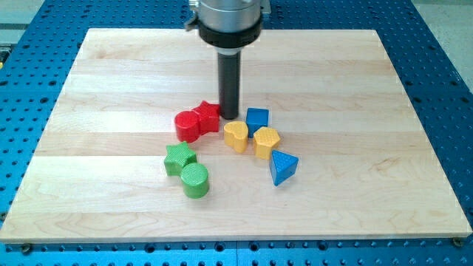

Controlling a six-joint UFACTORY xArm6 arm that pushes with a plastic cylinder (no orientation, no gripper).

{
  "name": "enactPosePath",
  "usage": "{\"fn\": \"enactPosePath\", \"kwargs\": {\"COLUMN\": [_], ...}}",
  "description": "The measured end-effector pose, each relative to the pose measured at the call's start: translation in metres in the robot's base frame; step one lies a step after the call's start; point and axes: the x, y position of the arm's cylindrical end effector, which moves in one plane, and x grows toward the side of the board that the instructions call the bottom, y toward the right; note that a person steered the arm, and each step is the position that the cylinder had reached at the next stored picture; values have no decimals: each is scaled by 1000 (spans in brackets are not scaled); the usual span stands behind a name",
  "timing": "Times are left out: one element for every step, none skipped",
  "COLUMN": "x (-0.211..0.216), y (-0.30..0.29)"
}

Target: Push the cube into the triangle

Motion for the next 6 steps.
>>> {"fn": "enactPosePath", "kwargs": {"x": [6,11,31,52,28,18], "y": [2,85,161,189,189,151]}}
